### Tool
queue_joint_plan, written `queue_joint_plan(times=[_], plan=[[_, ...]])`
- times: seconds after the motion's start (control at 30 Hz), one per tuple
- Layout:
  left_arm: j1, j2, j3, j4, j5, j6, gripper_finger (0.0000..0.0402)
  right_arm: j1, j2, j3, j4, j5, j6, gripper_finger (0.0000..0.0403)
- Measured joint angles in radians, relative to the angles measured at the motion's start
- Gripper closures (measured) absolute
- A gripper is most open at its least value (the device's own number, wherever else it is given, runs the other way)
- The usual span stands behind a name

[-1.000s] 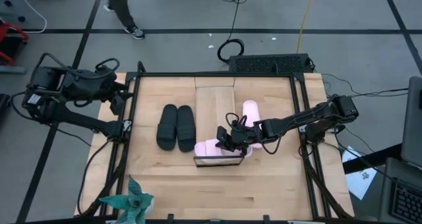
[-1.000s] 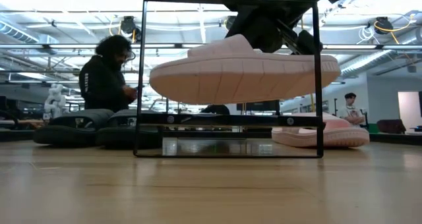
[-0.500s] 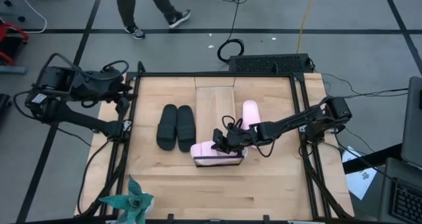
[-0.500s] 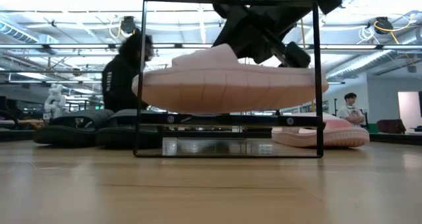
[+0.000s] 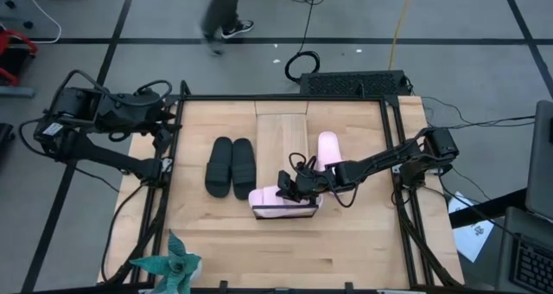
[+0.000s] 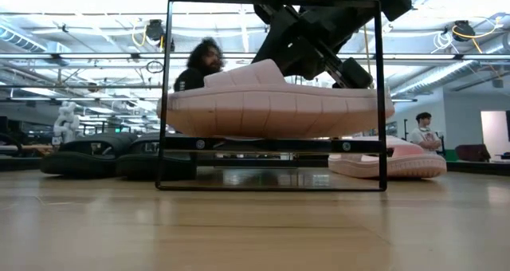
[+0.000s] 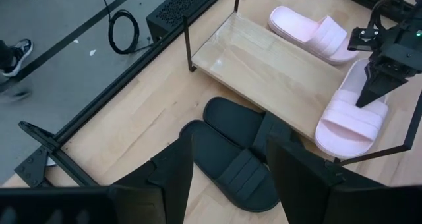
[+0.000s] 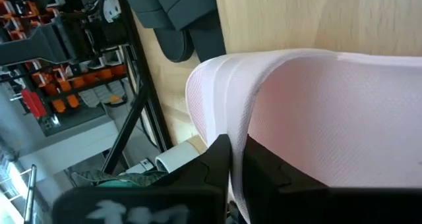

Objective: Pick and place slides into the shelf
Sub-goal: Put the right pink slipper on the shelf

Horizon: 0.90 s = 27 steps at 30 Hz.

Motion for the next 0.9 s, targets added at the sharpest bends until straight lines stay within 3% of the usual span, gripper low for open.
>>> queue_joint_plan(times=[0.53,0.9], plan=[[0.000,0.000,0.000,0.000,0.001,0.015,0.0208,-0.008,0.000,0.000,0.001,-0.008,-0.015,0.0305],[0.000,0.000,0.000,0.000,0.003,0.015,0.0208,-0.008,0.000,0.000,0.001,-0.063,-0.045,0.0294]])
